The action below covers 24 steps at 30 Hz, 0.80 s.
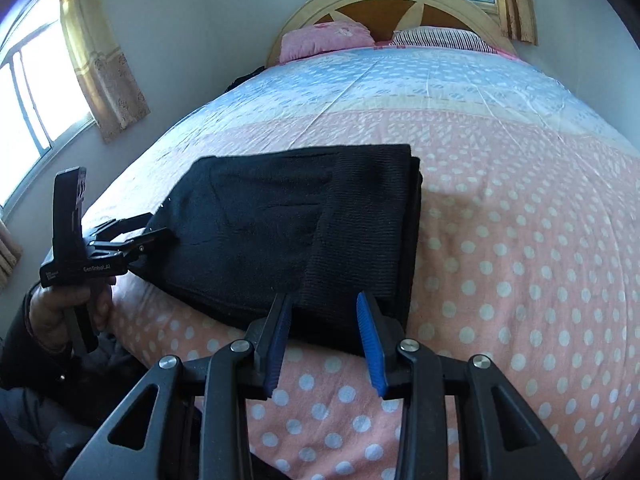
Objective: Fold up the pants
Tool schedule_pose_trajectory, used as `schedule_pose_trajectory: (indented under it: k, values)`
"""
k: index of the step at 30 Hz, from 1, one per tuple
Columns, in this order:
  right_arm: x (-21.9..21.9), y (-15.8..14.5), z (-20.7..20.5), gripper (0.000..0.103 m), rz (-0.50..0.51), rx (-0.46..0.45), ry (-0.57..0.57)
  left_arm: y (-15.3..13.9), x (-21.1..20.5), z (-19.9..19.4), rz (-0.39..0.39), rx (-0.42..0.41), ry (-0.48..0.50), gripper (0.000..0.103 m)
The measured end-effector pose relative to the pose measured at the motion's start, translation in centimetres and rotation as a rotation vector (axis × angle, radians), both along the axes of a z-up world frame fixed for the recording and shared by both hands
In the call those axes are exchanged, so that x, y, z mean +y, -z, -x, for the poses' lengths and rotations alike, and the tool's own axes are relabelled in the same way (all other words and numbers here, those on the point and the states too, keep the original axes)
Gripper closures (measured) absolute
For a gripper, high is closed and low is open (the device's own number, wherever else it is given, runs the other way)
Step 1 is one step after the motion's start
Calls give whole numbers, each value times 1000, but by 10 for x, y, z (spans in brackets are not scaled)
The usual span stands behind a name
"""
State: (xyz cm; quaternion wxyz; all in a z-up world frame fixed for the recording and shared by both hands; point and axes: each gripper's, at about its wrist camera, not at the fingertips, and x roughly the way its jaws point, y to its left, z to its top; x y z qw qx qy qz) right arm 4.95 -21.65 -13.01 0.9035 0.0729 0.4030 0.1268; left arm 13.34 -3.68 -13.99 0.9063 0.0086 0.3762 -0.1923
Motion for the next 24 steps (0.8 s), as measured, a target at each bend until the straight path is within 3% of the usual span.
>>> schedule_pose_trajectory:
  k: [6,9,11,13,14,19,24]
  values:
    - [8,-35,-16,57,-44,-145,7,-29,13,-16,-11,-96,-63,0]
    - [12,-24,-45,55,-35,-103,24,-26,11,-37,-33,-88,-95,0]
    - [7,-8,-59,55,-21,-44,63,-14,7,-52,-66,-39,-102,0]
    - [-4,5,-65,55,-69,-17,71,-1,3,-64,-94,8,-102,0]
    - [-8,6,-64,55,-87,-23,68,3,4,-69,-82,46,-93,0]
    - [-13,-3,-49,55,-138,-68,62,-4,15,-55,-47,31,-113,0]
    - [-24,-14,-20,40,-156,-113,115,-17,32,-26,46,7,-138,0]
